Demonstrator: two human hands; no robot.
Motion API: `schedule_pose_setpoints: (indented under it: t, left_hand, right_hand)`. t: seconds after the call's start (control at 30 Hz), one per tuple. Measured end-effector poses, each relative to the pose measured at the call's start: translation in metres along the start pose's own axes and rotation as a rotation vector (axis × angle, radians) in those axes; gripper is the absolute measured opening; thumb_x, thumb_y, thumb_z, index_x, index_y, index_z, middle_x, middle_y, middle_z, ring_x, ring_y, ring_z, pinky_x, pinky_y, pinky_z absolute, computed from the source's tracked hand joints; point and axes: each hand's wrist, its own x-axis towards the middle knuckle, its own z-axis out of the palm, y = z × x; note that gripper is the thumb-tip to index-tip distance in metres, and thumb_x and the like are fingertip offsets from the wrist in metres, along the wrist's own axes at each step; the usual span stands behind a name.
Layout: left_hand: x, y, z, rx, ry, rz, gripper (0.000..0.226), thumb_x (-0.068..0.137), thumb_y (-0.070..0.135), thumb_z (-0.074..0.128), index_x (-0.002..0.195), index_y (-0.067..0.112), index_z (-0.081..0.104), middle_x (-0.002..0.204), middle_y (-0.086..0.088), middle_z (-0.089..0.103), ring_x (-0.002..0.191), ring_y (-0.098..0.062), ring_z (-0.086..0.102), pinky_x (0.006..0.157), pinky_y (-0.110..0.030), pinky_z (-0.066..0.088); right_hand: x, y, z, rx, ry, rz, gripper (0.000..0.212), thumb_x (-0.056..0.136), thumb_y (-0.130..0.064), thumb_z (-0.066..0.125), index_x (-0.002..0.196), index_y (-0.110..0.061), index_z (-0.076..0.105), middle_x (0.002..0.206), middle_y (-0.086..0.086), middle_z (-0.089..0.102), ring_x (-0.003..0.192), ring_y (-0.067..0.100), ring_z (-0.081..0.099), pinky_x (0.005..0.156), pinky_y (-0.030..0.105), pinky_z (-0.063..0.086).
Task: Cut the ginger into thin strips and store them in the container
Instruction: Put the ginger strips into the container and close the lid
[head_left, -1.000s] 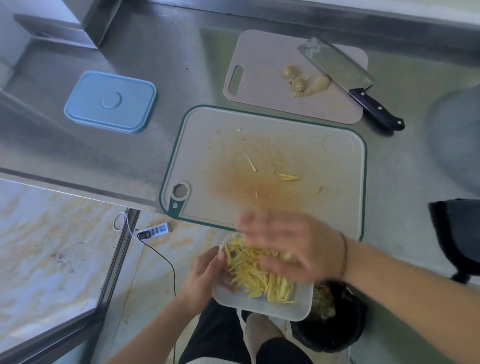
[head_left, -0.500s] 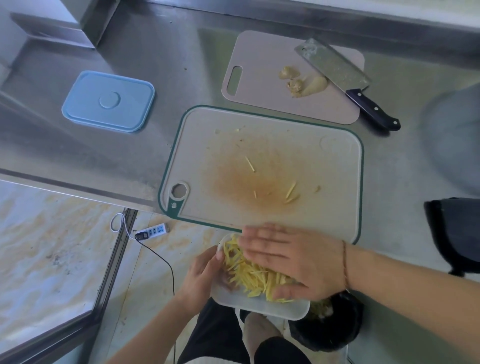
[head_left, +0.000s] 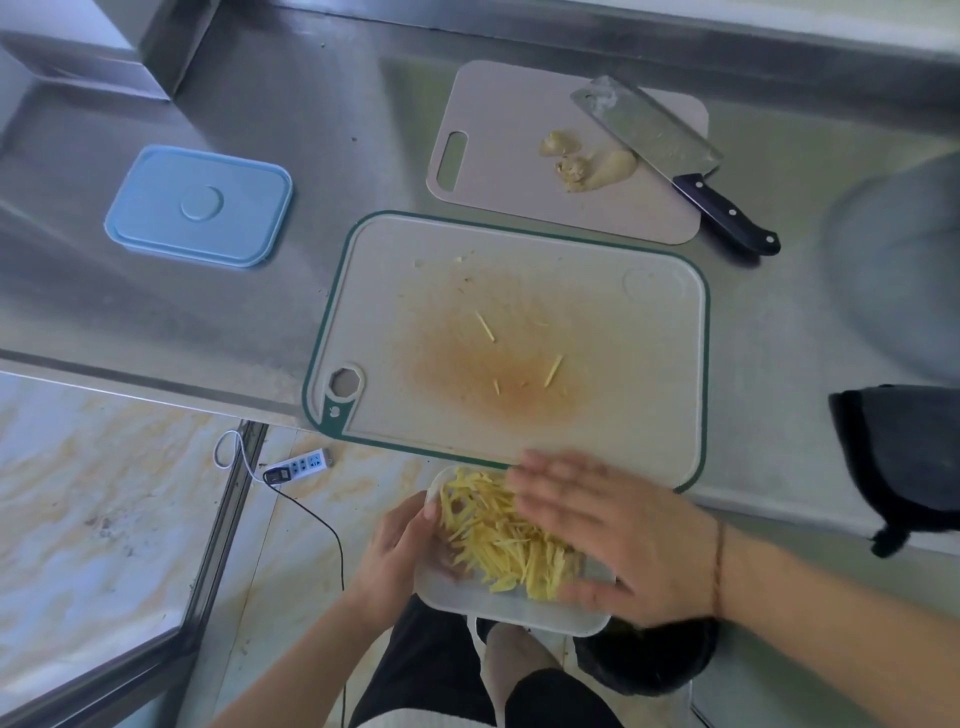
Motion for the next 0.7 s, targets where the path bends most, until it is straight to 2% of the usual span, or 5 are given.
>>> schedule_pose_setpoints:
  t: [0.17, 0.33, 0.43, 0.57, 0.7]
  left_hand:
    - [0.0, 0.001, -0.001, 0.022, 0.009, 0.004, 0.059, 0.077, 0.076, 0.059, 0.086, 0.02, 0.073, 0.084, -0.002, 0.073, 0.081, -0.01, 0.069, 0.073, -0.019, 0.052]
    - [-0.004, 0.008, 0.0, 0.017, 0.008, -0.006, 0.063, 0.078, 0.062, 0.051, 0.095, 0.005, 0.069, 0.086, 0.003, 0.076, 0.083, -0.005, 0.071, 0.073, -0.014, 0.051]
    - [-0.005, 0.015, 0.005, -0.011, 0.003, -0.024, 0.04, 0.093, 0.051, 0.052, 0.082, 0.015, 0.064, 0.068, 0.019, 0.071, 0.07, 0.007, 0.066, 0.066, -0.007, 0.047]
    - [-0.006, 0.015, 0.001, 0.002, 0.035, -0.019, 0.048, 0.082, 0.059, 0.051, 0.086, 0.016, 0.071, 0.082, 0.003, 0.073, 0.08, -0.007, 0.069, 0.073, -0.017, 0.051]
    - [-0.006, 0.021, 0.002, -0.017, 0.019, 0.001, 0.032, 0.082, 0.052, 0.053, 0.076, 0.024, 0.068, 0.071, 0.014, 0.07, 0.07, 0.003, 0.065, 0.067, -0.009, 0.047]
  right_hand:
    - [0.016, 0.009, -0.005, 0.243, 0.314, -0.18, 0.046, 0.095, -0.031, 0.057, 0.131, -0.003, 0.058, 0.146, 0.012, 0.047, 0.142, 0.023, 0.035, 0.11, 0.045, 0.039]
    - [0.045, 0.058, -0.033, -0.03, 0.11, 0.287, 0.082, 0.096, -0.067, 0.012, 0.152, -0.008, 0.014, 0.161, 0.011, 0.009, 0.15, 0.025, 0.0, 0.12, 0.049, 0.018]
    - [0.032, 0.035, -0.017, -0.082, -0.029, 0.093, 0.084, 0.094, -0.068, 0.013, 0.154, -0.009, 0.008, 0.162, 0.01, 0.001, 0.15, 0.022, -0.007, 0.12, 0.044, 0.01]
    - [0.018, 0.006, 0.002, 0.066, 0.07, -0.329, 0.058, 0.098, -0.041, 0.045, 0.144, -0.006, 0.042, 0.156, 0.01, 0.031, 0.148, 0.022, 0.021, 0.116, 0.045, 0.029]
    - [0.05, 0.036, -0.028, 0.126, 0.278, -0.136, 0.056, 0.096, -0.04, 0.049, 0.139, -0.003, 0.049, 0.151, 0.013, 0.039, 0.146, 0.023, 0.027, 0.117, 0.044, 0.03]
